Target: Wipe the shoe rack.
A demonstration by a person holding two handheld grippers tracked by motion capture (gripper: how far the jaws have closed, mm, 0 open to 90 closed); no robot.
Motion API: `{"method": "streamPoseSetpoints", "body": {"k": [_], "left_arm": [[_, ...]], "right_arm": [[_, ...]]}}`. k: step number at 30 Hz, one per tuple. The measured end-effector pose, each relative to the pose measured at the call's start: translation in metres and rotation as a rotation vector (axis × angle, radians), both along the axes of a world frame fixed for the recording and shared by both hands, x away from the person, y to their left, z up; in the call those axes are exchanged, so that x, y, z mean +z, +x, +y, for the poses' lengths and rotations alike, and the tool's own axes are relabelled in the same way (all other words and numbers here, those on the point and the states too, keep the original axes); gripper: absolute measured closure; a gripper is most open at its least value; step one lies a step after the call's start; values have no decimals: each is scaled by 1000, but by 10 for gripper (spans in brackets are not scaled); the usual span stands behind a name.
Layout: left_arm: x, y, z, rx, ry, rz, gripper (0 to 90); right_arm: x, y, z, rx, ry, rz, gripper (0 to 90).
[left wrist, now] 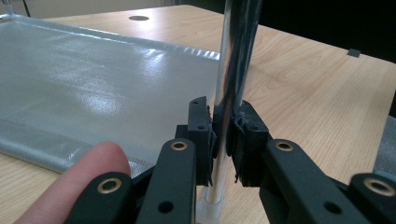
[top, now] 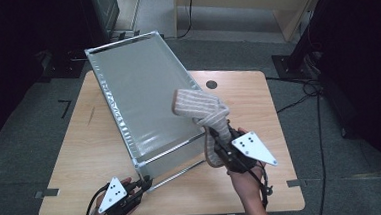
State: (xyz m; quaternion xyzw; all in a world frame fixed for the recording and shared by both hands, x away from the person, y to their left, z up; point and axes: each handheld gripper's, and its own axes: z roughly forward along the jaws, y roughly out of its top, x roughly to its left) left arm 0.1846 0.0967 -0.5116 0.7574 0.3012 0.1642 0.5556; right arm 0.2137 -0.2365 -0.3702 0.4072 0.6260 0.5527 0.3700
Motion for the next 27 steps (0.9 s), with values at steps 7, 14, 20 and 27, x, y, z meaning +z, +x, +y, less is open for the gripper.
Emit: {"method": "streamPoseSetpoints", "body": {"k": [7, 14, 20, 27], "left_arm": [[-1, 1, 0, -6, -9, 5, 802], [-1, 1, -1, -8, -5, 4, 803], [-1, 1, -1, -9, -5, 10, 803], [-2, 1, -1, -12, -4, 11, 804]], "right_arm": [[-7, -3, 33, 114, -3, 26, 603], [-8, -21, 71, 257, -27, 31, 571], [-12, -29, 91, 261, -128, -24, 581], [-11, -17, 66, 153, -114, -4, 590]]}}
